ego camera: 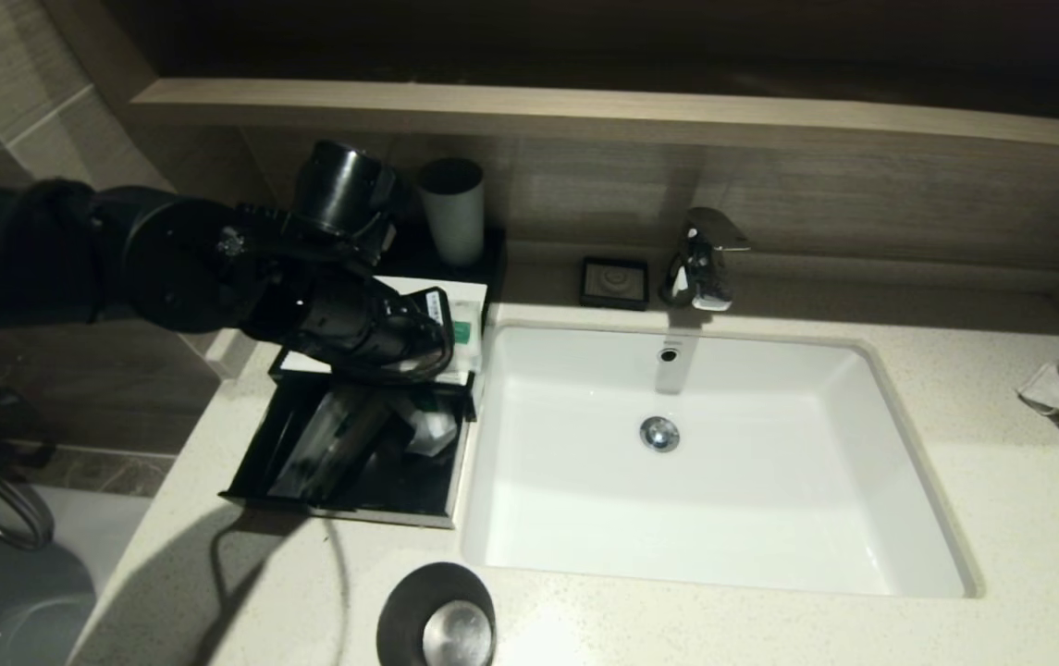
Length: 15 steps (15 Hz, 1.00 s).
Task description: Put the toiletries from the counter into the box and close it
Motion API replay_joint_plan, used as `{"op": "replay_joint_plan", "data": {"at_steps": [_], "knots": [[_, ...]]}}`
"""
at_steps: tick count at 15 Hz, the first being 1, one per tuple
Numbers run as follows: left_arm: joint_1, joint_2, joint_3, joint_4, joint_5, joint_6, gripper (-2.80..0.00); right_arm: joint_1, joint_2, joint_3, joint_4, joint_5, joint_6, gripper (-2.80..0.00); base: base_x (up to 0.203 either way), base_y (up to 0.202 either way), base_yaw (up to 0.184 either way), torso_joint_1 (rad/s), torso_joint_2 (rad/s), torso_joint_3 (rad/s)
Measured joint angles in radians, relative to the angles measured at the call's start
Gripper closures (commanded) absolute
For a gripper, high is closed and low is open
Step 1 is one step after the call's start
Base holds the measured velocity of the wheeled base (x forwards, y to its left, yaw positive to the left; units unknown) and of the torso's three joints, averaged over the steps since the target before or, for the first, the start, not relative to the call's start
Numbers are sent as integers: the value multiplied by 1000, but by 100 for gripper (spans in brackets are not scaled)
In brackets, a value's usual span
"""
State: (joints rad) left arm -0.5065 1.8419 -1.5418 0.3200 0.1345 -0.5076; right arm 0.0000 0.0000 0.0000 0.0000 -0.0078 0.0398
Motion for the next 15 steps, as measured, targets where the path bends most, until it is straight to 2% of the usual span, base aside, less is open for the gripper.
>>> {"op": "replay_joint_plan", "data": {"at_steps": [11,15], "knots": [[22,-77,22,19,1,-2,0,0,0,0,0,0,0,0,0,0,0,0,0,0],[21,-149,91,23,0,-7,0,0,0,0,0,0,0,0,0,0,0,0,0,0]]}}
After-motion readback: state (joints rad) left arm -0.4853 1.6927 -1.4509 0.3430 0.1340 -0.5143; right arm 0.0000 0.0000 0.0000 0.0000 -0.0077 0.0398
